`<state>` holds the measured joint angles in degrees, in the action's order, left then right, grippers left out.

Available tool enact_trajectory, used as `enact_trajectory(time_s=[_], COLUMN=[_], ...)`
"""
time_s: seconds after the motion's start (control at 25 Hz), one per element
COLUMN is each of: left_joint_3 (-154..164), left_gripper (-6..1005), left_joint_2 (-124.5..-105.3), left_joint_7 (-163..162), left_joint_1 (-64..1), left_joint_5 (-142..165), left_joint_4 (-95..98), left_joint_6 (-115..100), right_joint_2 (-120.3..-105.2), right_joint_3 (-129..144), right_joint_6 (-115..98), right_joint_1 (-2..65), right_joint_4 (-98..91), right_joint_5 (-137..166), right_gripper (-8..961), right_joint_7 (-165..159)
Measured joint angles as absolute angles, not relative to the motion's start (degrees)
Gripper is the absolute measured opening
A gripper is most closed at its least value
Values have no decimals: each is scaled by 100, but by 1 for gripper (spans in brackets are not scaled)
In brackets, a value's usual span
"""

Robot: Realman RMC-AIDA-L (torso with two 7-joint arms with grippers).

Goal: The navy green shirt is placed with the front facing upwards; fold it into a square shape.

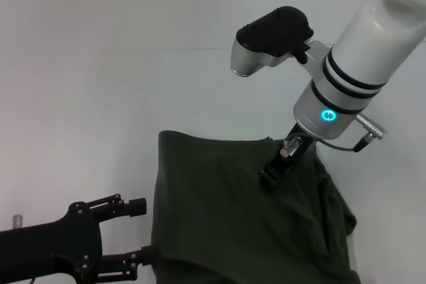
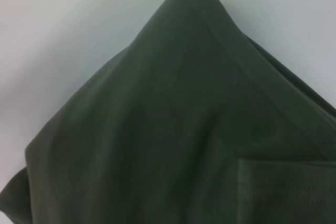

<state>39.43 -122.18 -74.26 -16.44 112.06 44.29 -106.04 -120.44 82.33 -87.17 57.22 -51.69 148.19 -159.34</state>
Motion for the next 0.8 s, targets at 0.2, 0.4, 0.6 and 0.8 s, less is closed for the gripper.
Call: enact_trajectory(time_s=[0.2, 0.4, 0.6, 0.8], left_joint_3=[3947, 3953, 3953, 3941], left_gripper=[837, 837, 837, 837], left_joint_2=[-12228, -12235, -12233, -12233], left_joint_7=[-7426, -7426, -7426, -7426], left_joint_1=[-1644, -1644, -1643, -1643], left_joint_5=[11206, 11206, 11203, 11203], left_joint_4=[4429, 4429, 4429, 4429], left_joint_6=[-10607, -10608, -10609, -10609], right_joint_2=[-12040, -12031, -12004, -11973], right_joint_3=[8236, 8235, 8196, 7987], right_joint_6=[-8733, -8764, -8825, -8998], right_joint_1=[5722, 5706, 5624, 5339], right_joint_4=[-5195, -5200, -5291, -5737], right_joint_5=[14828, 14833, 14836, 14844], right_gripper=[169, 62, 20, 19], right_joint_7=[-15932, -15929, -15958, -15985])
